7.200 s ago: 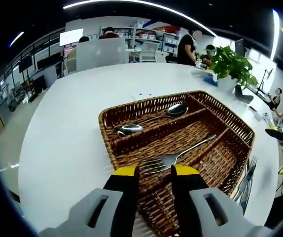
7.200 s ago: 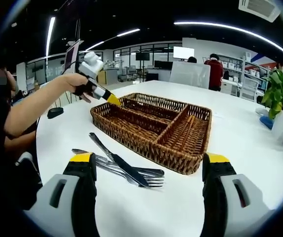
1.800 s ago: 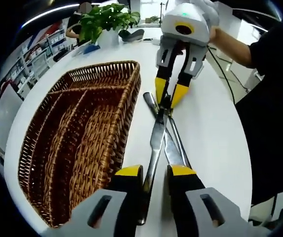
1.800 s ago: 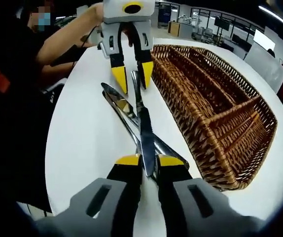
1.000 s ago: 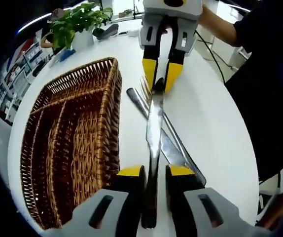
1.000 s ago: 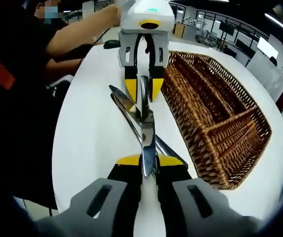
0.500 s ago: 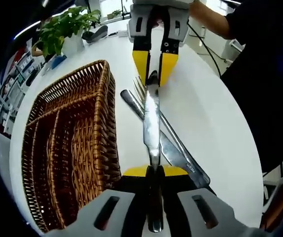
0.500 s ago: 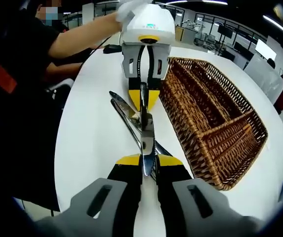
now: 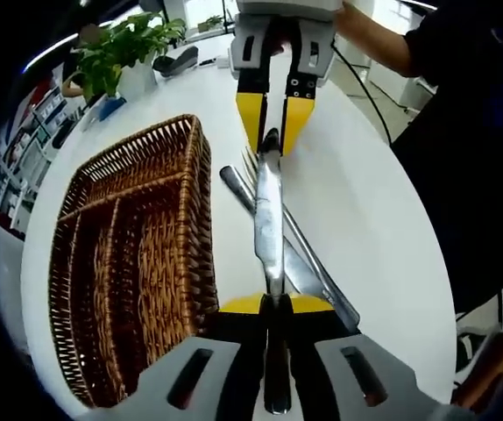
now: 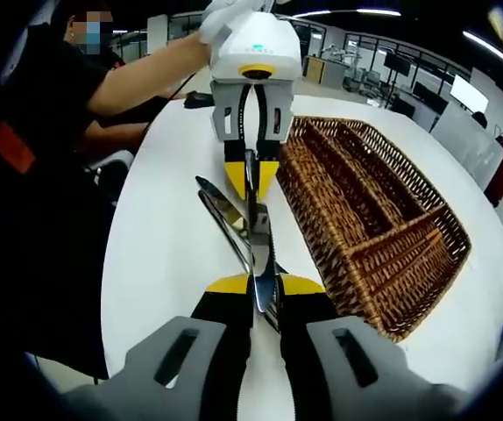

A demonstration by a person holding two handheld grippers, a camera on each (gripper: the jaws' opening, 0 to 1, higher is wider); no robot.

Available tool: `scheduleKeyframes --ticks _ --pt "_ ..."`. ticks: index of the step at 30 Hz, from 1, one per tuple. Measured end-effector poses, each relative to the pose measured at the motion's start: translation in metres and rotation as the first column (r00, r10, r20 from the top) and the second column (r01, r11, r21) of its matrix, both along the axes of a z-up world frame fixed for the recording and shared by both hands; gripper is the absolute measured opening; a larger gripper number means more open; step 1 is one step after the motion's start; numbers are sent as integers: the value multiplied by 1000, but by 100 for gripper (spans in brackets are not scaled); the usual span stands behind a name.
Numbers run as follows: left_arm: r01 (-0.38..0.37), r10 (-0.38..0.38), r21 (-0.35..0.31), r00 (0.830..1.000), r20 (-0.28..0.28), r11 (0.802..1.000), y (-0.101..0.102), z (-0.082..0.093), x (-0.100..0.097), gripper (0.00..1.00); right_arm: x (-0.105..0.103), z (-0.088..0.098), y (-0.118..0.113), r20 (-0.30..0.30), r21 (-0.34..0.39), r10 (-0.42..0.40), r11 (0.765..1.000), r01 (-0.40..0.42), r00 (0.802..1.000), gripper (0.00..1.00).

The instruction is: Arrange the knives, forks, and spoons in their matching storage slots by inserting each utensil handle-first until every utensil is classified and aligned in the correct compartment

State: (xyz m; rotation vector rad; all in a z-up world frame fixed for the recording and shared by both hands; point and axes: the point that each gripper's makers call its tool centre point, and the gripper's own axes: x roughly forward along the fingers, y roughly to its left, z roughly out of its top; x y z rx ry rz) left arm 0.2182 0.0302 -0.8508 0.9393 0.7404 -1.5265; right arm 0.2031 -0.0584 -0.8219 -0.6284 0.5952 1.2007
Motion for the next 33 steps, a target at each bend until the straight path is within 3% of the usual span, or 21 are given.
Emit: scheduleKeyframes --ticks 9,16,26,33 --pt "-22 22 0 998 66 1000 12 34 10 7 13 24 11 50 49 11 999 -14 999 8" --pt "-34 33 5 995 99 999 20 48 25 7 27 35 18 82 63 11 998 -16 997 8" --pt "-36 34 14 994 109 999 29 57 49 7 49 46 28 114 63 14 998 -21 993 8" --pt "-50 48 15 993 112 999 30 49 68 7 69 44 30 121 36 12 999 -16 993 9"
